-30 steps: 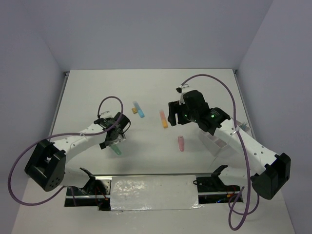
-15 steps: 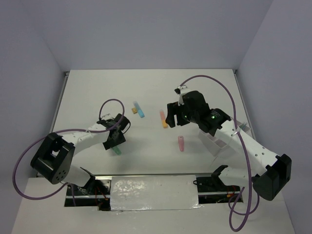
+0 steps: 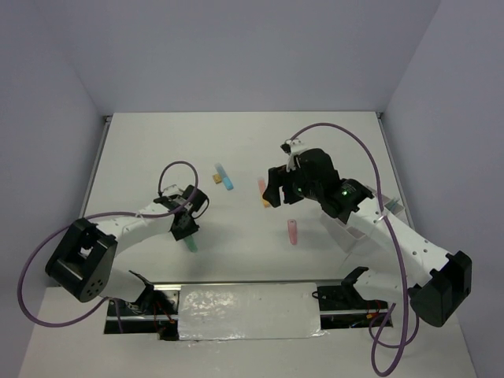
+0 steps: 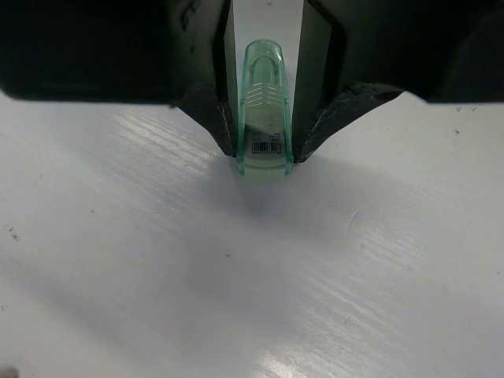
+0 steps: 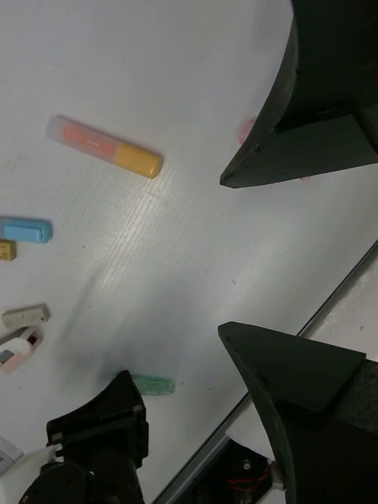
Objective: Sort the stationery into containers
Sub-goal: Pick up the stationery from the center of the board, then place the stationery in the storage box.
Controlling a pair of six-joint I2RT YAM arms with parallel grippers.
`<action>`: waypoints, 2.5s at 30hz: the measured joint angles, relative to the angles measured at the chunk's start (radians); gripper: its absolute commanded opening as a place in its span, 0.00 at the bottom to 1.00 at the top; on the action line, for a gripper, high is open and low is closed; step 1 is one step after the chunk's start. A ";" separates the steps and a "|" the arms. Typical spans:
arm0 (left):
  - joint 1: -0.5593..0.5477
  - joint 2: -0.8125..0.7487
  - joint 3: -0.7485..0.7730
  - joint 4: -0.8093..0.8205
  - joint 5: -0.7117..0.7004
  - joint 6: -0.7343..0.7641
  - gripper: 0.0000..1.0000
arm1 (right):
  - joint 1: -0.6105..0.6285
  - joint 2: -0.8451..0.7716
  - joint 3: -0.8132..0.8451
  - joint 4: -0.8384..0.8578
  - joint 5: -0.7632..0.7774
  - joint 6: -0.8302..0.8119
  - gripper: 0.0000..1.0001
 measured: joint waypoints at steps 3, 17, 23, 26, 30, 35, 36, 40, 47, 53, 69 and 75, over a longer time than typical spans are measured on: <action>0.000 -0.011 0.008 -0.023 0.009 0.000 0.00 | 0.000 -0.003 -0.038 0.045 -0.033 0.011 0.77; 0.000 -0.328 0.149 -0.037 0.053 -0.113 0.00 | 0.216 -0.008 -0.330 0.592 -0.122 0.259 0.63; -0.005 -0.422 0.122 0.066 0.130 -0.179 0.00 | 0.263 0.070 -0.291 0.750 -0.090 0.320 0.58; -0.013 -0.442 0.119 0.099 0.152 -0.191 0.00 | 0.296 0.150 -0.234 0.748 -0.079 0.315 0.55; -0.016 -0.478 0.100 0.131 0.170 -0.211 0.00 | 0.330 0.201 -0.204 0.769 -0.074 0.314 0.51; -0.019 -0.506 0.076 0.158 0.182 -0.224 0.00 | 0.344 0.241 -0.186 0.788 -0.051 0.308 0.46; -0.020 -0.506 0.076 0.160 0.183 -0.230 0.00 | 0.344 0.251 -0.176 0.788 -0.044 0.306 0.45; -0.020 -0.508 0.076 0.167 0.182 -0.237 0.00 | 0.349 0.276 -0.146 0.780 -0.018 0.293 0.45; -0.021 -0.509 0.076 0.172 0.184 -0.237 0.00 | 0.352 0.300 -0.127 0.765 0.013 0.285 0.35; -0.022 -0.513 0.074 0.180 0.184 -0.237 0.00 | 0.354 0.327 -0.108 0.755 0.026 0.281 0.20; -0.016 -0.339 0.261 0.028 0.140 -0.131 0.99 | 0.246 0.257 -0.040 0.402 0.036 0.339 0.00; 0.062 -0.312 0.422 -0.104 0.029 0.007 0.99 | -0.031 0.062 -0.071 0.162 0.062 0.363 0.00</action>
